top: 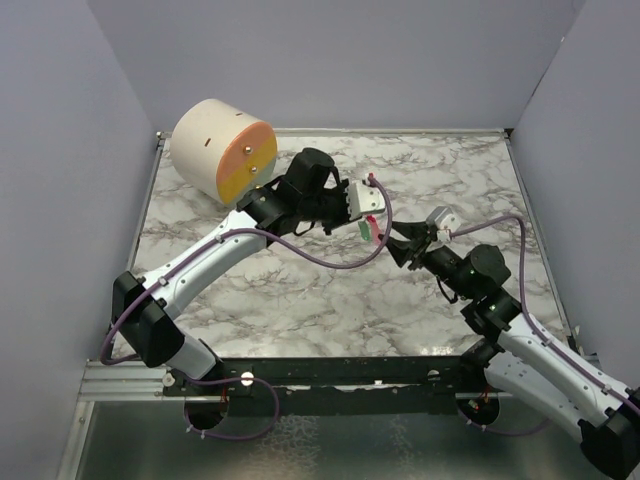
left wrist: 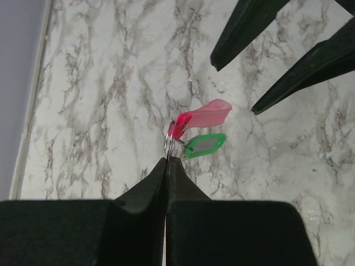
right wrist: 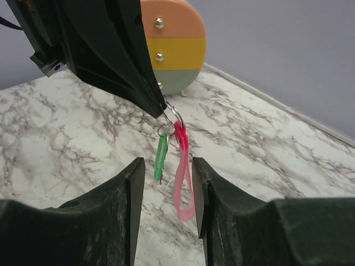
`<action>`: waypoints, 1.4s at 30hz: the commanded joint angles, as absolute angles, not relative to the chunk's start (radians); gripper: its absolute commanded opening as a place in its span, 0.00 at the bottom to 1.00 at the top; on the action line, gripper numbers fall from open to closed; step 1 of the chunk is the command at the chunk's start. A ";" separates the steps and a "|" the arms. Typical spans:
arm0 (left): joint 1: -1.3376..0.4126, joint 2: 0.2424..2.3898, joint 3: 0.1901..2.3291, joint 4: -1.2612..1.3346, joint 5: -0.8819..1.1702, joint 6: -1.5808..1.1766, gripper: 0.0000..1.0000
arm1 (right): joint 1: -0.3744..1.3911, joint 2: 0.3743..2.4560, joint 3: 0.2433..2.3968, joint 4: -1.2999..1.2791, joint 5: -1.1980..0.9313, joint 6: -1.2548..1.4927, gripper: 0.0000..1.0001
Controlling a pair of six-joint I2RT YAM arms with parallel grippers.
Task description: Put the keys on the keyring
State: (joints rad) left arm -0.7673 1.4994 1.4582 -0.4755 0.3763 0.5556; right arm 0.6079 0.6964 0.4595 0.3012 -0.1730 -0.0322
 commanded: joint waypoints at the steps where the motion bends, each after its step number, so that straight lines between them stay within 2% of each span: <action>1: -0.764 1.498 1.471 -0.584 0.541 0.651 0.00 | 0.607 0.706 0.502 0.291 -0.278 -0.043 0.40; 9: -0.764 1.504 1.461 -0.619 0.592 0.673 0.00 | 0.607 0.733 0.522 0.274 -0.314 -0.048 0.39; 31: -0.799 1.550 1.496 -0.687 0.605 0.696 0.00 | 0.607 0.881 0.557 0.311 -0.389 -0.057 0.25; 34: -0.804 1.551 1.501 -0.692 0.602 0.700 0.00 | 0.607 0.891 0.559 0.311 -0.392 -0.058 0.20; 38: -0.806 1.551 1.503 -0.694 0.596 0.702 0.00 | 0.607 0.897 0.561 0.310 -0.394 -0.056 0.07; 42: -0.807 1.551 1.509 -0.694 0.589 0.700 0.00 | 0.607 0.896 0.561 0.302 -0.394 -0.051 0.02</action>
State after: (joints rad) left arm -0.7956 1.5501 1.4658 -0.6746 0.5602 0.6888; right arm 0.6086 0.8906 0.5224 0.2890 -0.3916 -0.0494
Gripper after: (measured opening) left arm 0.010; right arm 0.036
